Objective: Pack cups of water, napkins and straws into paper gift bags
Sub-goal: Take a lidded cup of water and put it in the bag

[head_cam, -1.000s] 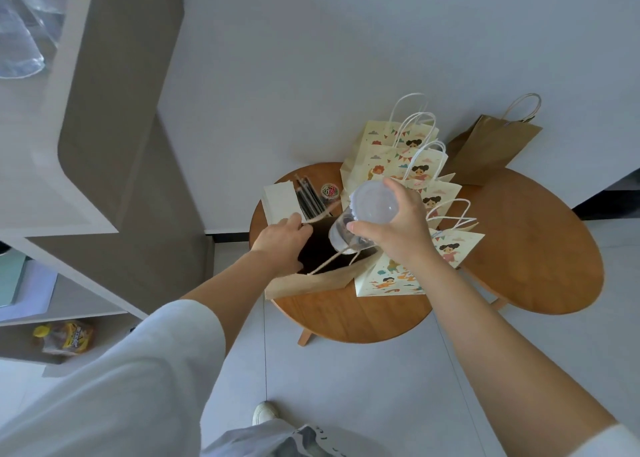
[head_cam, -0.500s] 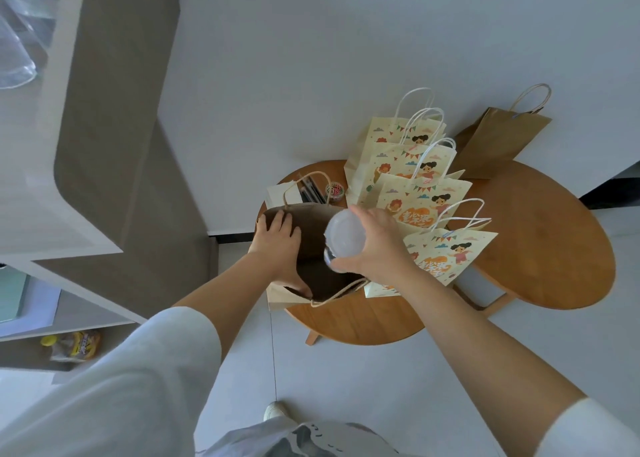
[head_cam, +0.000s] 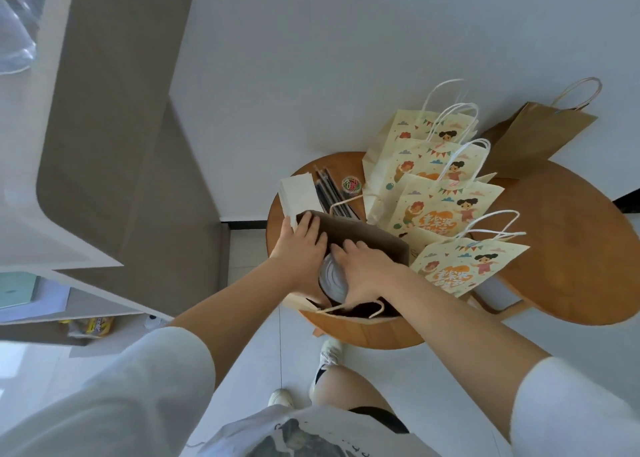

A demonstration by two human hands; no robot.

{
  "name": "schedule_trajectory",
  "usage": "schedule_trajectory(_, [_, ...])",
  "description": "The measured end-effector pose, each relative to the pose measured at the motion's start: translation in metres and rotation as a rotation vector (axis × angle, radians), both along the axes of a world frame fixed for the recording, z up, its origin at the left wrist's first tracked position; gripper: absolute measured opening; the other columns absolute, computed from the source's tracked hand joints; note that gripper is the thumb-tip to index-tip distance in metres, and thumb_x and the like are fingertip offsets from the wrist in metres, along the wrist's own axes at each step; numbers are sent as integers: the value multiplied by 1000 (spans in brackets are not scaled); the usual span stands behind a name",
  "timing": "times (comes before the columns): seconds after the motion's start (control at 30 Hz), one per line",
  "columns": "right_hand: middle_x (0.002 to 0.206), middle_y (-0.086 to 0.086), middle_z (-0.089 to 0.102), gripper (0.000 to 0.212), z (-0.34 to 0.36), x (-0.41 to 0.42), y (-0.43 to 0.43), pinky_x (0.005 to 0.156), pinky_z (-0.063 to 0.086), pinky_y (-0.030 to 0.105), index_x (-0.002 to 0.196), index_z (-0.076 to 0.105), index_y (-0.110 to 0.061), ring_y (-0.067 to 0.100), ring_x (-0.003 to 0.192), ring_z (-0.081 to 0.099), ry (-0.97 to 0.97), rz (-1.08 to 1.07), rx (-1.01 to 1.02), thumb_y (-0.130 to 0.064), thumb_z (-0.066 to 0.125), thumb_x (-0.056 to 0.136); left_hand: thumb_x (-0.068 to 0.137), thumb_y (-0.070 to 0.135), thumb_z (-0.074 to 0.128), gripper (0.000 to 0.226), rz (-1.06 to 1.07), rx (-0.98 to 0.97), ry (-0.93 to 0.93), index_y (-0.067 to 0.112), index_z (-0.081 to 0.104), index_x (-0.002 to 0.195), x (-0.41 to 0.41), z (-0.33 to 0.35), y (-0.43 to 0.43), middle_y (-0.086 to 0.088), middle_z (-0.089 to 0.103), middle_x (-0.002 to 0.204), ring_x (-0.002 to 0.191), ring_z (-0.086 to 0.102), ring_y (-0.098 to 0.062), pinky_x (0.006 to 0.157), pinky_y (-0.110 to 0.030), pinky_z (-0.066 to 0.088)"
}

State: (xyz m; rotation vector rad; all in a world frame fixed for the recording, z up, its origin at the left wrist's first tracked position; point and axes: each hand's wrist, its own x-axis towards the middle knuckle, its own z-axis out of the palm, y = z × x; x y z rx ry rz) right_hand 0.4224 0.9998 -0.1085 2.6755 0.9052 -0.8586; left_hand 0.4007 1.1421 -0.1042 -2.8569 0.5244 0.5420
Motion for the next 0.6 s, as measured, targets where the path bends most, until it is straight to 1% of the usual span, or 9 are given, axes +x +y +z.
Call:
schedule_trajectory(0.07, [140, 14, 29, 106, -17, 7, 8, 98, 41, 44, 144, 13, -11, 35, 126, 34, 77, -68, -46, -50, 76, 68, 60, 87, 52, 123, 6, 13, -1, 9, 20, 149, 0, 0, 0, -15, 12, 157, 145, -1, -36, 114, -58, 8])
schedule_trajectory(0.17, [140, 14, 25, 102, -43, 16, 10, 99, 41, 45, 141, 14, -12, 37, 127, 33, 144, -136, -99, -43, 78, 68, 57, 89, 52, 127, 21, 22, -7, 8, 19, 149, 2, 1, 2, -16, 10, 157, 144, -1, -37, 114, -56, 9])
schedule_trajectory(0.27, [143, 13, 20, 104, -66, 23, 6, 102, 38, 48, 143, 9, -13, 37, 131, 29, 200, -210, -123, -42, 78, 69, 57, 89, 51, 130, 48, 27, 17, 7, 15, 150, 5, 0, 2, -18, 7, 158, 144, -2, -39, 113, -56, 5])
schedule_trajectory(0.37, [144, 12, 16, 103, -83, 24, -1, 100, 40, 47, 144, 8, -13, 37, 132, 26, 230, -256, -113, -39, 77, 71, 58, 88, 51, 130, 84, 33, 43, 8, 9, 151, 11, -2, 4, -19, 2, 158, 144, -5, -40, 113, -57, 0])
schedule_trajectory(0.53, [145, 13, 14, 105, -96, 29, -6, 97, 42, 44, 145, 6, -15, 37, 131, 26, 238, -249, -86, -42, 76, 72, 62, 86, 51, 124, 126, 30, 84, 12, 6, 151, 20, -5, 1, -18, -1, 158, 144, -6, -40, 114, -57, -1])
schedule_trajectory(0.6, [147, 13, 13, 107, -96, 33, -4, 99, 40, 46, 147, 2, -15, 38, 132, 24, 256, -243, -107, -47, 73, 73, 69, 81, 49, 114, 151, -2, 95, 15, 7, 152, 24, -4, 1, -17, -1, 158, 145, -6, -38, 114, -55, 0])
